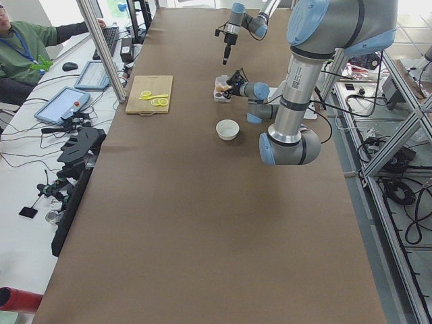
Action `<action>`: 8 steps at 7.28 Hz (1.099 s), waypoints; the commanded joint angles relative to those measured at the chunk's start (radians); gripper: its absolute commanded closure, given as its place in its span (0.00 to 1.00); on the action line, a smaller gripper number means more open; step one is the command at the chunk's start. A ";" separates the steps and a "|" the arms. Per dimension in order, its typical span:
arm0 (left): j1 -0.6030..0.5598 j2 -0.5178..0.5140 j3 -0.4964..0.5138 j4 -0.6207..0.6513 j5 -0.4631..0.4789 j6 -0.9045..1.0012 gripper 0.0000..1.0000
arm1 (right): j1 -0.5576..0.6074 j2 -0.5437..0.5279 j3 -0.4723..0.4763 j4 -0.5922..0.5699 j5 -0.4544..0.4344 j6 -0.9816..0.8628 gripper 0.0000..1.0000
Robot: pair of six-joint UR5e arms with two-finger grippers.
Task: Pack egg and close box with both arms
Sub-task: 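Lower the egg into an empty slot and open the left gripper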
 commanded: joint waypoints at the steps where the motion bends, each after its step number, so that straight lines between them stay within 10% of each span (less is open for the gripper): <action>1: -0.001 0.000 -0.007 -0.016 -0.004 0.000 0.04 | 0.000 0.002 0.000 0.000 0.000 0.000 0.10; 3: -0.018 0.001 -0.040 -0.015 -0.015 0.002 0.08 | 0.000 0.002 0.000 0.000 0.000 0.000 0.09; 4: -0.033 0.008 -0.054 -0.005 -0.041 0.002 0.35 | 0.000 0.002 0.000 0.000 -0.002 0.000 0.09; 5: -0.057 0.027 -0.056 -0.007 -0.079 0.002 0.96 | 0.000 0.004 0.000 0.000 0.000 -0.003 0.08; 8: -0.171 0.061 -0.068 0.008 -0.269 0.002 1.00 | -0.011 0.008 0.005 0.000 -0.021 -0.014 0.06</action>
